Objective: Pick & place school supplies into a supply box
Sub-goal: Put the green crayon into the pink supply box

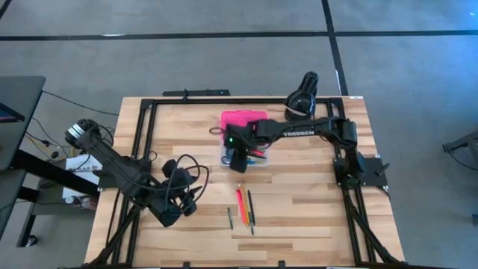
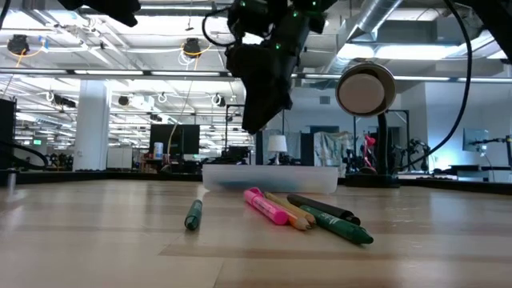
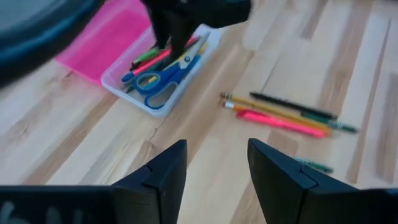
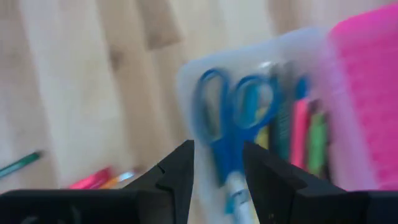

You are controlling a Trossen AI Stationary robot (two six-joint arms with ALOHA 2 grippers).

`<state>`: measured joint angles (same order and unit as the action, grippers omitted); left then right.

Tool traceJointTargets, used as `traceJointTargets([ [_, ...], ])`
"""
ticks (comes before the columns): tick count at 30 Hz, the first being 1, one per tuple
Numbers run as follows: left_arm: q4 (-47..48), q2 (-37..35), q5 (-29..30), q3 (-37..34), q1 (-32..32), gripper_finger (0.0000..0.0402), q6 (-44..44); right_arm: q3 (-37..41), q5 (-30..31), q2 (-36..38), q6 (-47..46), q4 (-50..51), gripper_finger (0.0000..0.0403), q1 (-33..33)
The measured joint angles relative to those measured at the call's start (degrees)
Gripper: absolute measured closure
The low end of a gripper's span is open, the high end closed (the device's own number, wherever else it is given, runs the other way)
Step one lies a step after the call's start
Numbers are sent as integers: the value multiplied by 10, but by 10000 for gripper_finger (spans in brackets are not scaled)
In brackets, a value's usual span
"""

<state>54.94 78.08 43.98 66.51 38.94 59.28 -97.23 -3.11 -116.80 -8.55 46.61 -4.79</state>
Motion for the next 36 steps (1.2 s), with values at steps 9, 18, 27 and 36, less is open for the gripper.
traceJointTargets([
  [9,-21,45,-56,0,0,237,-75,0,49,2,-102,46,282,89],
  [18,-118,80,-138,-1,-5,237,-289,-1,115,27,-220,75,285,171],
  [27,-173,143,-282,-2,-61,237,-474,0,216,72,-390,189,285,259],
  [36,-267,207,-356,-1,-118,237,-629,0,291,106,-531,284,285,352],
])
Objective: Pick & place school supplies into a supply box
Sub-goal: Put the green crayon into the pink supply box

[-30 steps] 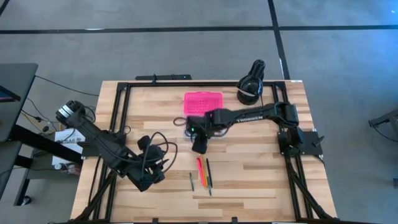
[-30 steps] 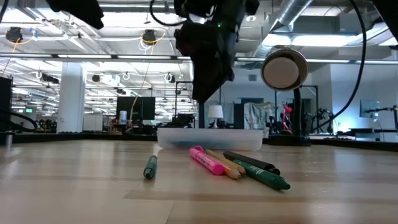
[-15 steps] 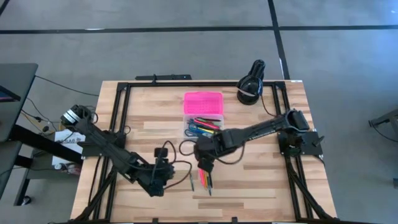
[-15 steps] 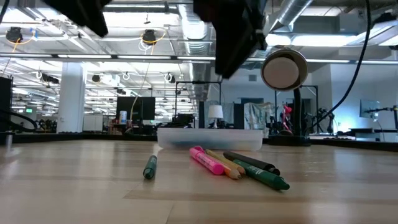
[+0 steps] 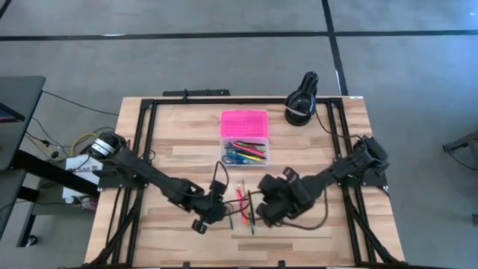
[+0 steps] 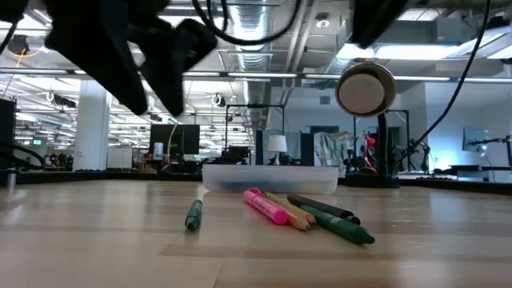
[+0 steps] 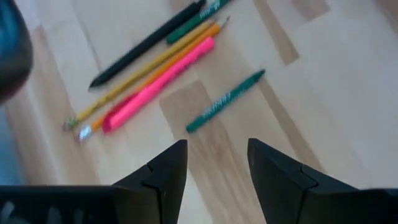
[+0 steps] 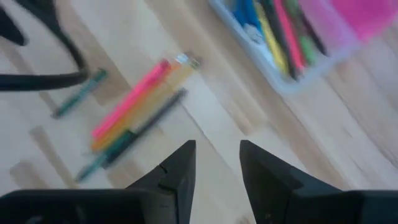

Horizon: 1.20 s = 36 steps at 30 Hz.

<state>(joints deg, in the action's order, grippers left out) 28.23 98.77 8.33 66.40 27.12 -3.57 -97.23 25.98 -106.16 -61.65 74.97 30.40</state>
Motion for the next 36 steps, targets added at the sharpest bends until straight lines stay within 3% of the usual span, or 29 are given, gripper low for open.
traceJointTargets([
  [9,-37,46,-55,0,-24,237,-116,0,42,10,-231,135,285,95],
  [15,-57,55,-52,0,-27,237,-154,0,122,22,-277,129,285,168],
  [27,-93,93,-82,2,-40,237,-209,0,299,71,-238,3,285,251],
  [32,-98,110,-90,1,-44,237,-203,0,309,95,-80,-131,285,240],
  [36,-100,111,-91,1,-47,237,-200,0,273,122,75,-235,285,217],
])
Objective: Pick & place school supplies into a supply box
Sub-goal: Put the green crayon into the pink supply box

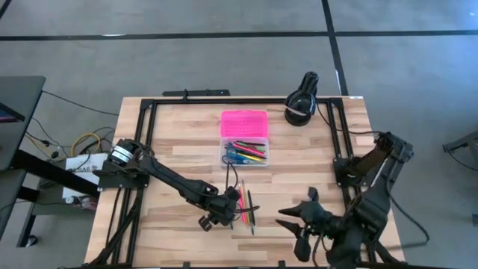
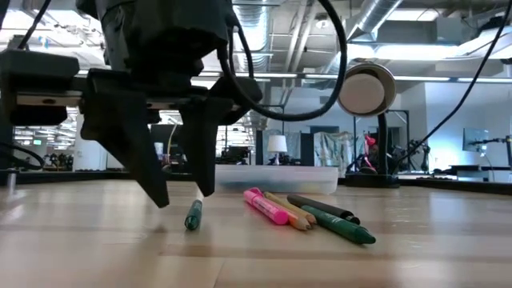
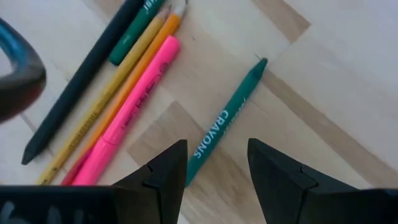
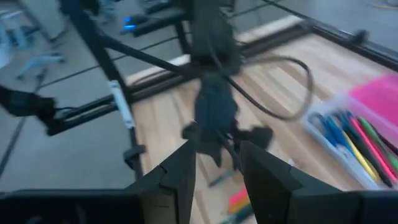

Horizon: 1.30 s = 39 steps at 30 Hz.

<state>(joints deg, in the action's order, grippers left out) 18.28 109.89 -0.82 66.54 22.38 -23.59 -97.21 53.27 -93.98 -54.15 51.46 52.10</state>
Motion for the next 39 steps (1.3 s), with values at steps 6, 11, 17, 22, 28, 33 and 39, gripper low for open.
traceJointTargets([
  [6,3,0,-4,0,-9,237,11,0,-84,44,191,-115,285,-35],
  [11,2,0,-5,0,-8,237,14,0,-166,80,333,-183,285,-56],
  [17,2,0,-4,0,-8,237,14,0,-302,116,453,-261,285,-76],
  [22,1,0,-4,0,-8,237,14,0,-437,124,544,-305,285,-92],
  [28,-17,0,-4,0,-9,237,14,0,-475,122,510,-259,285,-147],
  [33,-28,0,-4,0,-11,237,15,53,-542,135,485,-262,285,-213],
  [39,-27,0,-3,0,-14,237,61,191,-571,221,445,-383,285,-261],
])
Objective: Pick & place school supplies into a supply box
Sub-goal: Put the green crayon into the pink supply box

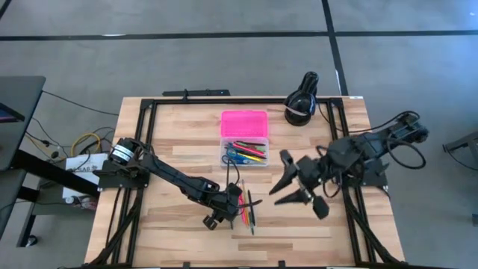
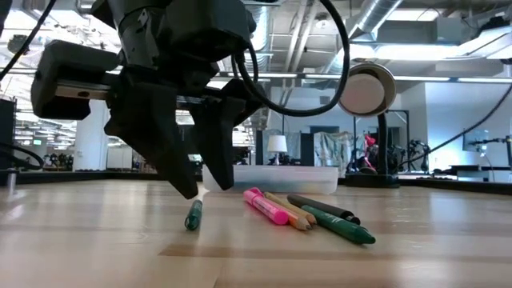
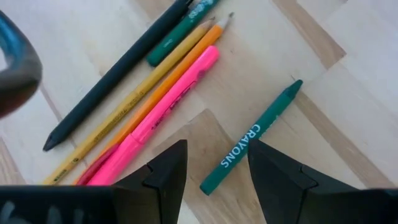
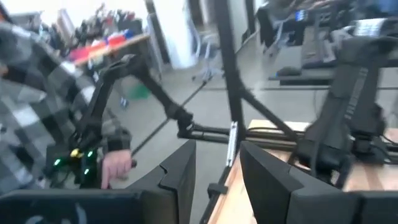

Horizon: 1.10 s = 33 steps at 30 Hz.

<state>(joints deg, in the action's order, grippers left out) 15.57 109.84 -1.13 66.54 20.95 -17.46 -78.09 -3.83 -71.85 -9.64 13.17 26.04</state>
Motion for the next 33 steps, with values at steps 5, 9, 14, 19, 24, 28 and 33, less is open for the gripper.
traceJointTargets([
  [5,1,0,0,0,2,237,6,128,98,91,-19,-107,285,0],
  [9,1,0,-1,0,2,237,-4,201,181,146,-65,-127,285,11],
  [14,-1,4,-16,0,0,237,-29,263,253,177,-119,-128,285,38],
  [19,3,23,-46,2,0,237,-44,302,307,182,-139,-145,285,76],
  [24,9,30,-43,3,2,238,-35,316,346,183,-144,-158,285,102],
  [28,25,31,-47,3,2,247,-13,316,376,182,-144,-158,285,121],
  [33,46,33,-62,3,4,288,-4,316,430,181,-144,-152,285,145],
])
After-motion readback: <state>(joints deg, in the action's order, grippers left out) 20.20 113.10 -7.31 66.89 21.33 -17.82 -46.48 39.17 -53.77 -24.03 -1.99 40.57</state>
